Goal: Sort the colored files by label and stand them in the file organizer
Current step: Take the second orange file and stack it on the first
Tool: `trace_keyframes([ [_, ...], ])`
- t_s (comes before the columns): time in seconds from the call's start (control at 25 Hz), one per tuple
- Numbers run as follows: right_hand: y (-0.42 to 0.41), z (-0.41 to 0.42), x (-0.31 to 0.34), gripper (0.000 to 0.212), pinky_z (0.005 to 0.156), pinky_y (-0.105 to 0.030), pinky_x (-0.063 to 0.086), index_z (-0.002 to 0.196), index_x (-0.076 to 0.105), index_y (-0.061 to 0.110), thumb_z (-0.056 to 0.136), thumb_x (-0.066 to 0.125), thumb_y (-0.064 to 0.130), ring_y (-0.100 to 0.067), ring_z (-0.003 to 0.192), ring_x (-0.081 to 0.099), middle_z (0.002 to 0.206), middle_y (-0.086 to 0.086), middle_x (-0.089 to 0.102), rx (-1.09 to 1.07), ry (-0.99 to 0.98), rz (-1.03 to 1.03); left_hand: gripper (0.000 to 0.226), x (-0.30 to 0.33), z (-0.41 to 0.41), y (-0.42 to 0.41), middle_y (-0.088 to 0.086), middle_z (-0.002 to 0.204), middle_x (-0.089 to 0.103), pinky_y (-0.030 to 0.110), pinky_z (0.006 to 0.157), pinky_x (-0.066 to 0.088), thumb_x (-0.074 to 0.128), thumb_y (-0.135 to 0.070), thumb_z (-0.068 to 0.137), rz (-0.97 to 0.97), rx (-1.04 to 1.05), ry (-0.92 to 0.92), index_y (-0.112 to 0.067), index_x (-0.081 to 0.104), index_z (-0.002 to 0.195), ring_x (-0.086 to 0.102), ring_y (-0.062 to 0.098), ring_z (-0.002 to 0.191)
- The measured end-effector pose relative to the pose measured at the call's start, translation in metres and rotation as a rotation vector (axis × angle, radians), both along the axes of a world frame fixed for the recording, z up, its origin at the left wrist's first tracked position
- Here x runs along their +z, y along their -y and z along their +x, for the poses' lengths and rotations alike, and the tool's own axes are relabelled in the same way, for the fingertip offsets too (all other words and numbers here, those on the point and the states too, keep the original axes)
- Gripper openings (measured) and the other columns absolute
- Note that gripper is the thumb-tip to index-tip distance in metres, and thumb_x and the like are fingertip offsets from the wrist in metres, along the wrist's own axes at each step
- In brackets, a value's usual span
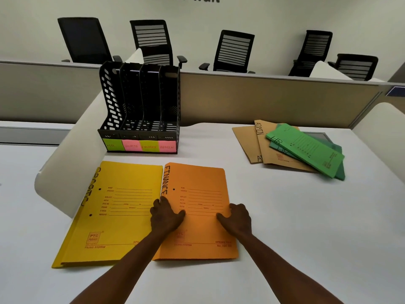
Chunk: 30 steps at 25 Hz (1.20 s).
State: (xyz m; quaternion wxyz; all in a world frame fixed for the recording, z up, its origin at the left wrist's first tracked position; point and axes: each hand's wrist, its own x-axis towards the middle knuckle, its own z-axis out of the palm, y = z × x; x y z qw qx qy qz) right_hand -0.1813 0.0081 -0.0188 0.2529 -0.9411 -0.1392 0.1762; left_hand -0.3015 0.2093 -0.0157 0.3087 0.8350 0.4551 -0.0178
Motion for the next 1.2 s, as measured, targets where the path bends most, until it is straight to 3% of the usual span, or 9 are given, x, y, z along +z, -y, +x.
trace_keyframes([
  [0.12,0.002,0.006,0.000,0.067,0.092,-0.034,0.052,0.131,0.057,0.019,0.080,0.064,0.062,-0.021,0.112,0.060,0.127,-0.005,0.059,0.014,-0.011,0.009,0.102,0.002,0.002,0.007,0.022,0.159,0.016,0.046,0.117,0.025,0.066,-0.056,0.082,0.111,0.002,-0.041,-0.006,0.014,0.154,0.015,0.040,0.146],
  [0.24,0.006,0.014,0.004,0.080,0.101,-0.037,0.046,0.148,0.039,0.019,0.083,0.063,0.060,-0.024,0.128,0.050,0.143,-0.008,0.047,-0.002,0.046,0.004,0.103,-0.001,0.010,0.020,0.024,0.162,0.008,0.045,0.123,0.004,0.062,-0.058,0.083,0.228,-0.075,0.039,-0.007,0.011,0.156,-0.002,0.040,0.150],
  [0.4,0.009,0.028,0.011,0.085,0.106,-0.039,0.041,0.153,0.026,0.021,0.085,0.062,0.057,-0.026,0.138,0.038,0.152,-0.009,0.035,0.091,0.160,-0.018,0.101,0.001,0.029,0.042,0.021,0.163,0.007,0.045,0.122,-0.001,0.058,-0.059,0.083,0.270,-0.218,0.102,-0.011,0.009,0.157,-0.009,0.039,0.150],
  [0.72,0.038,0.059,0.009,0.095,0.115,-0.044,0.030,0.157,0.012,0.026,0.084,0.058,0.064,-0.028,0.148,0.021,0.162,-0.008,0.018,0.134,0.271,-0.079,0.094,0.010,0.077,0.082,0.013,0.164,0.011,0.046,0.122,-0.001,0.051,-0.060,0.086,0.266,-0.443,0.141,-0.018,0.008,0.158,-0.015,0.033,0.151],
  [1.2,0.122,0.157,0.033,0.091,0.106,-0.048,0.036,0.155,0.024,0.017,0.082,0.060,0.057,-0.035,0.142,0.028,0.154,-0.019,0.031,0.016,0.399,-0.125,0.089,0.045,0.195,0.132,0.011,0.161,0.023,0.043,0.124,0.009,0.059,-0.052,0.090,0.207,-0.595,0.226,-0.012,0.015,0.157,-0.004,0.031,0.152],
])
